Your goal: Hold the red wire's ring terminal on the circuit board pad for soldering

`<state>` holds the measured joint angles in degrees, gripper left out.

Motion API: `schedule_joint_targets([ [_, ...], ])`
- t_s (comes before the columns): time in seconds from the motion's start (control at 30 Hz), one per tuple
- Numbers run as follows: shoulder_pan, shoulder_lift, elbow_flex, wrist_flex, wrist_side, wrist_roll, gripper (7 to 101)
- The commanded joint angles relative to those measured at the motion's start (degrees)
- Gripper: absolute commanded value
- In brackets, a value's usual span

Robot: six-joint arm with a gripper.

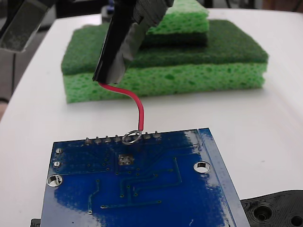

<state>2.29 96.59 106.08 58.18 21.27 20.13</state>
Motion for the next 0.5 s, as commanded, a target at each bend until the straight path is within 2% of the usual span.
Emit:
schedule_joint_targets([
  [0.03, 0.2, 0.8, -0.3, -0.4, -0.2, -0.3, 100.3],
  [0.5, 0.5, -0.1, -0.3, -1.7, -1.1, -0.8, 100.3],
])
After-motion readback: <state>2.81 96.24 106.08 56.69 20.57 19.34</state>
